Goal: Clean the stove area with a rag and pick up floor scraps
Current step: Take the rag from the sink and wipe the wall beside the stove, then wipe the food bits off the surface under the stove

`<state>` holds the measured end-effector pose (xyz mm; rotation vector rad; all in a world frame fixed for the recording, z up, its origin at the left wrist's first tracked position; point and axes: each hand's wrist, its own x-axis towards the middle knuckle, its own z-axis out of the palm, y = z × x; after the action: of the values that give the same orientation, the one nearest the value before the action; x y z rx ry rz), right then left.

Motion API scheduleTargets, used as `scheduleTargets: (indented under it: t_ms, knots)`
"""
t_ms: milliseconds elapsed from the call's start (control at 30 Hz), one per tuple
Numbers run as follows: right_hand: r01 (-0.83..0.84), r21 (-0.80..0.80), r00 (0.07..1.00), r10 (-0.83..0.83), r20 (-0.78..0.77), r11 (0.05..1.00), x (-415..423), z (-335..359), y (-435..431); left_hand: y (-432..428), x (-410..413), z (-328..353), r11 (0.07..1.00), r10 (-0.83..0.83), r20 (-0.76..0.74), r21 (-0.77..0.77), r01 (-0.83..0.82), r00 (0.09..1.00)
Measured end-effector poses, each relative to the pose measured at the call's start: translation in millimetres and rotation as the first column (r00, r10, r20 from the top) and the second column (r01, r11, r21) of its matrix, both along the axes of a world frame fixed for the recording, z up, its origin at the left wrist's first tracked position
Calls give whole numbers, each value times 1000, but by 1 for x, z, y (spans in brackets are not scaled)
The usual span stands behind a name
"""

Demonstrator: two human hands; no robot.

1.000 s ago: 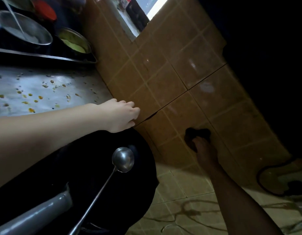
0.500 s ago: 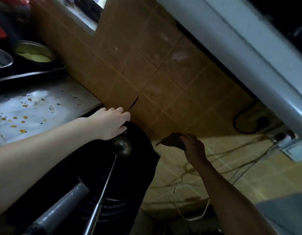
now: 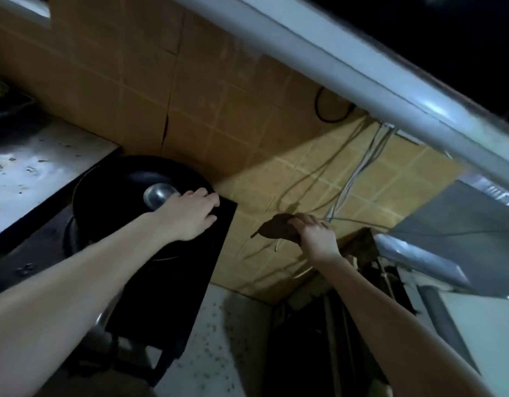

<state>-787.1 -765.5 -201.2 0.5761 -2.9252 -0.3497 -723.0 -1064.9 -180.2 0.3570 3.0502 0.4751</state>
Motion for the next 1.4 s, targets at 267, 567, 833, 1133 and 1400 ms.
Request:
scheduleTargets:
  t_ms: [267,567,833,1133,1400]
  knots:
    - [62,-110,996,-55,67,992,49,-31,85,105,33,-28,998,-47,79,-41,51,996]
    - [110,-245,985,-72,159,963,81,-54,112,148,43,-58,990,-70,106,-113,82,992]
    - [234,-299,960,-172,219,925,94,-92,116,163,37,-97,981,-112,107,-148,127,988]
    - [322,-322,919,-213,331,890,83,-192,121,199,28,-182,978,-30,189,-197,68,982]
    - [348,-362,901,-201,384,865,66,-337,135,221,5,-322,976,-5,290,-205,68,957]
